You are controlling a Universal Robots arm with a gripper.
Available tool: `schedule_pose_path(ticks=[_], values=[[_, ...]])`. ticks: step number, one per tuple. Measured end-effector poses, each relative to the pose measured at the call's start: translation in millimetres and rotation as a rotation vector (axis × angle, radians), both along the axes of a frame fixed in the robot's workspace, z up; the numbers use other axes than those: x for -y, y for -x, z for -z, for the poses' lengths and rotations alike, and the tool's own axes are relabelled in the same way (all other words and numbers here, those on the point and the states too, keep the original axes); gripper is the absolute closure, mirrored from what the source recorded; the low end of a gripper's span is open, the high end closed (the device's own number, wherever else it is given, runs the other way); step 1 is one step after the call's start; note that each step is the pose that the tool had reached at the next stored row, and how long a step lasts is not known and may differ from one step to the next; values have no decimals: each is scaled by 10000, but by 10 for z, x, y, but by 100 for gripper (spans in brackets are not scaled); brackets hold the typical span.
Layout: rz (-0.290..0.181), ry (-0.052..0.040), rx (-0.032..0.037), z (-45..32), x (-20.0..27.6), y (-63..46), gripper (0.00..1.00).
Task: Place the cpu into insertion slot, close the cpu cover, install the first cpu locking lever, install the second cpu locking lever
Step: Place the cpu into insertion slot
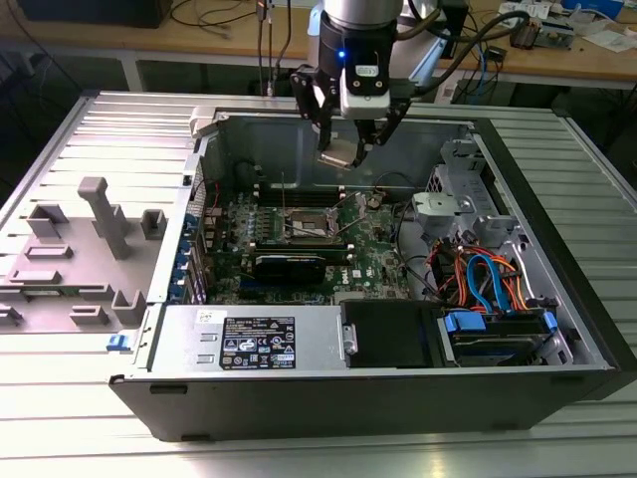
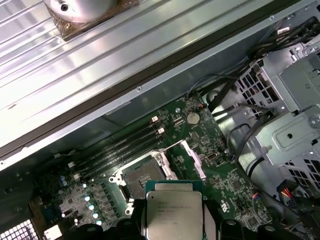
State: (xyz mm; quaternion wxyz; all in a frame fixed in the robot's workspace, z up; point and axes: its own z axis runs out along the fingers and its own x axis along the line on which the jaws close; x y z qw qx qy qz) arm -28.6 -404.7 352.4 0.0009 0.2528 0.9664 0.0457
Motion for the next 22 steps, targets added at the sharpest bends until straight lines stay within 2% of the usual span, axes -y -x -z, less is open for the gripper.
schedule_pose_path(ticks=[12,13,17,19,22], values=[[1200,-3,0,14,3,1,46],[1206,-3,0,14,8,1,46],[1212,-1,0,15,77,0,46],[1245,-1,0,17,88,1,46],[1749,1,-1,27,88,0,46]])
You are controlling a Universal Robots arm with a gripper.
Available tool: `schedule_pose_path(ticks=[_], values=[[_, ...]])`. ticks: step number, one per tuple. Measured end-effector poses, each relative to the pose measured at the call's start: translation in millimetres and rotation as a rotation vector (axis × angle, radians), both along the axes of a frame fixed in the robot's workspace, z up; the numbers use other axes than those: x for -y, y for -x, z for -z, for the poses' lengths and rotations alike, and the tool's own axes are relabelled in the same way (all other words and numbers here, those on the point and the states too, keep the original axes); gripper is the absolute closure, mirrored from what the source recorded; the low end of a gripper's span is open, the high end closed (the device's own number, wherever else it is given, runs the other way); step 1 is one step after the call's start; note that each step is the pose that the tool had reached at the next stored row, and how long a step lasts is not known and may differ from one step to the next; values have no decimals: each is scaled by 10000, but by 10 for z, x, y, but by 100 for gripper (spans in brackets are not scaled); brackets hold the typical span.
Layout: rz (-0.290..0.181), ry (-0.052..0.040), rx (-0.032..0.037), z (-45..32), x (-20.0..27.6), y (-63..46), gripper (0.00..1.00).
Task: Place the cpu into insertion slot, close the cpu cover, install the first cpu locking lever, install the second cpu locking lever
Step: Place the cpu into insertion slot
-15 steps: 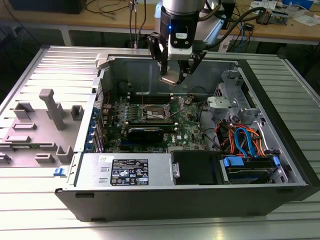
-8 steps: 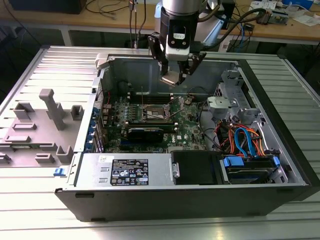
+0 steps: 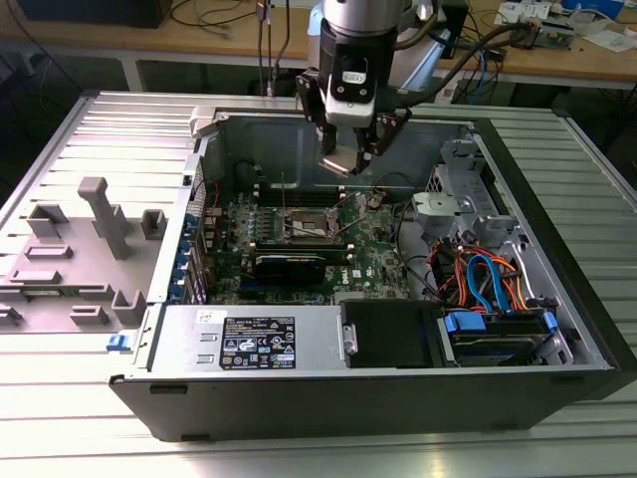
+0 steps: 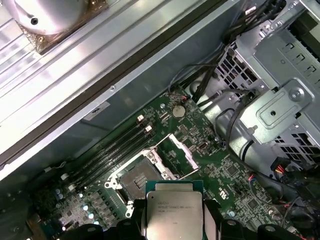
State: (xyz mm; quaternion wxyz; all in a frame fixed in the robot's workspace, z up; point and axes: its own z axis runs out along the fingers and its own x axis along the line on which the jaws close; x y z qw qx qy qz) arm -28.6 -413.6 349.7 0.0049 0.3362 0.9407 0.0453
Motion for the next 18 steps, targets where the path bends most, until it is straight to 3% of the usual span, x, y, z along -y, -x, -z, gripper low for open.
schedule_pose_path(ticks=[2,6,12,18], values=[[738,1,-9,15,0,0,46],[1468,2,-81,34,0,1,46],[1970,10,-152,115,0,1,46],[2788,22,-223,213,0,2,46]])
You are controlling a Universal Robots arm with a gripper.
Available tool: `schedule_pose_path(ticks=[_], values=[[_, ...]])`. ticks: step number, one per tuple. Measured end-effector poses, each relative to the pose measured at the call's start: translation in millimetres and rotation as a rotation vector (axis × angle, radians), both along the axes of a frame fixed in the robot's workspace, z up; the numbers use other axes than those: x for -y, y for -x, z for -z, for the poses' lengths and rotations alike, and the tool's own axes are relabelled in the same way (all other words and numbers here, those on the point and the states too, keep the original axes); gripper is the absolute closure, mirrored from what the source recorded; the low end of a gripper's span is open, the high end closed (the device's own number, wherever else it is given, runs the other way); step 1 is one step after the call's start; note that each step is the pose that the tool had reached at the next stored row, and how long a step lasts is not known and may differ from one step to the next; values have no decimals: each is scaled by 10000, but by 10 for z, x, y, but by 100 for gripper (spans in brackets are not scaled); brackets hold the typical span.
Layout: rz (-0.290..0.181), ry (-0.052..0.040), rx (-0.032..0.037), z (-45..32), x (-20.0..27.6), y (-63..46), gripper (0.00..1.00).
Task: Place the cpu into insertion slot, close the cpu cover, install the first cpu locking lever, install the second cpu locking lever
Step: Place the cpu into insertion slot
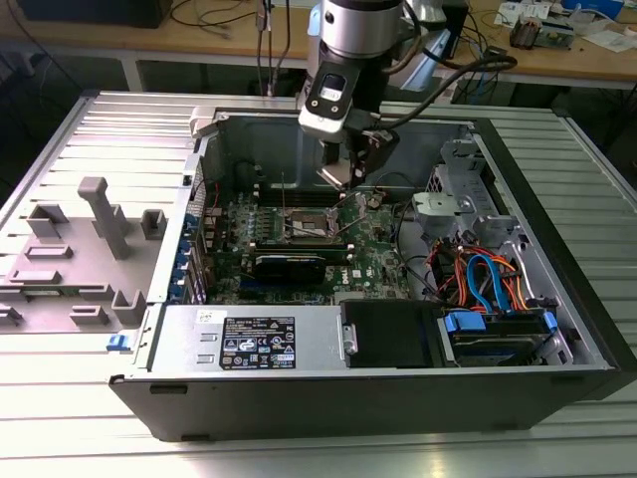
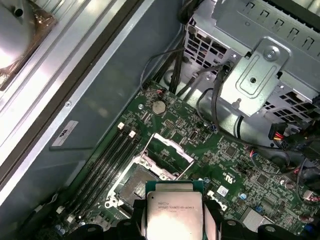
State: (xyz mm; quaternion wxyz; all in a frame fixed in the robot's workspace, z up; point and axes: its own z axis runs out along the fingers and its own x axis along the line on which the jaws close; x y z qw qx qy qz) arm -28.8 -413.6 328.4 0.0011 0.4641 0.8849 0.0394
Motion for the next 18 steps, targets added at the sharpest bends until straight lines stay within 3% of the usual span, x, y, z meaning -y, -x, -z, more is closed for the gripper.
schedule_pose_path(ticks=[8,18], values=[[1650,3,-159,125,0,2,46],[1854,2,-160,127,0,4,46]])
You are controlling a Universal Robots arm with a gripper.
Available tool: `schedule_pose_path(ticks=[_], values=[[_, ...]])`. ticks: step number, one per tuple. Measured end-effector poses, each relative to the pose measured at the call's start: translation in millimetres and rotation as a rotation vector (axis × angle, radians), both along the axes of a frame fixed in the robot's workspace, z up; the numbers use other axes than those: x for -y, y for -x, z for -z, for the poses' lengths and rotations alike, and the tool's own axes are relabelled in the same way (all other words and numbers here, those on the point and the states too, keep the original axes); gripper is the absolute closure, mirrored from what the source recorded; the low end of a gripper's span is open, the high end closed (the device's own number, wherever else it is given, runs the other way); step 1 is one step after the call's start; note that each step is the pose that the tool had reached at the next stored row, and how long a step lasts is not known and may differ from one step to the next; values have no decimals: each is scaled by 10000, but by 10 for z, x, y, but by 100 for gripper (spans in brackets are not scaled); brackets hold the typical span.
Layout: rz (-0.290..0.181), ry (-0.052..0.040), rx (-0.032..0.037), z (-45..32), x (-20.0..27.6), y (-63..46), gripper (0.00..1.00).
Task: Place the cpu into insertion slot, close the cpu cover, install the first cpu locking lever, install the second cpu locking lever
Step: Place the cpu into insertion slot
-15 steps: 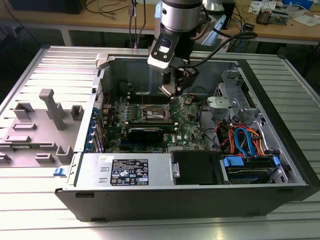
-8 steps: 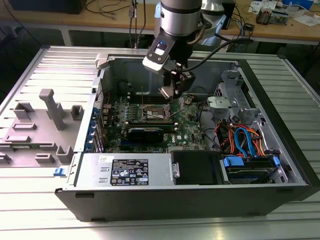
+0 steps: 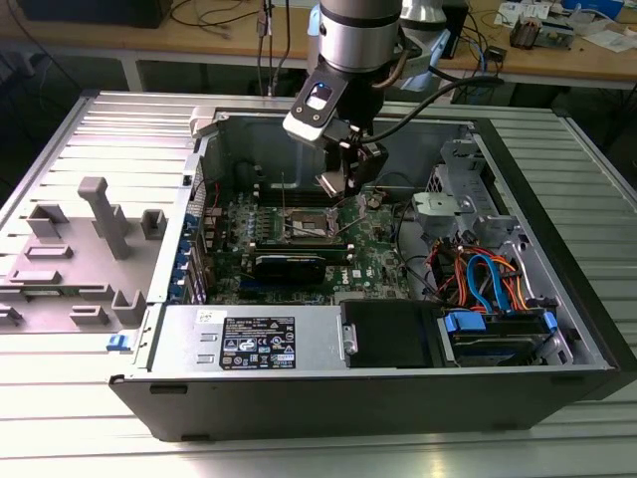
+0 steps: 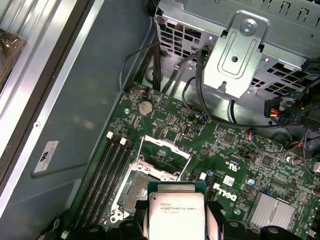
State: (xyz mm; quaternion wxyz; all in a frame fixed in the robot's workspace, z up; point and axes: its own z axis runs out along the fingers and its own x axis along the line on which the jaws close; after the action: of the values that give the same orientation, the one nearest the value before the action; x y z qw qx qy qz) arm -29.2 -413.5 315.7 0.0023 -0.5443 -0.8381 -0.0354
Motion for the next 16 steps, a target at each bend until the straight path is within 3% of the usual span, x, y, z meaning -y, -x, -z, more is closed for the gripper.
schedule_pose_path(ticks=[8,16], values=[[37,0,0,1,0,1,46],[884,0,-10,38,0,4,46]])
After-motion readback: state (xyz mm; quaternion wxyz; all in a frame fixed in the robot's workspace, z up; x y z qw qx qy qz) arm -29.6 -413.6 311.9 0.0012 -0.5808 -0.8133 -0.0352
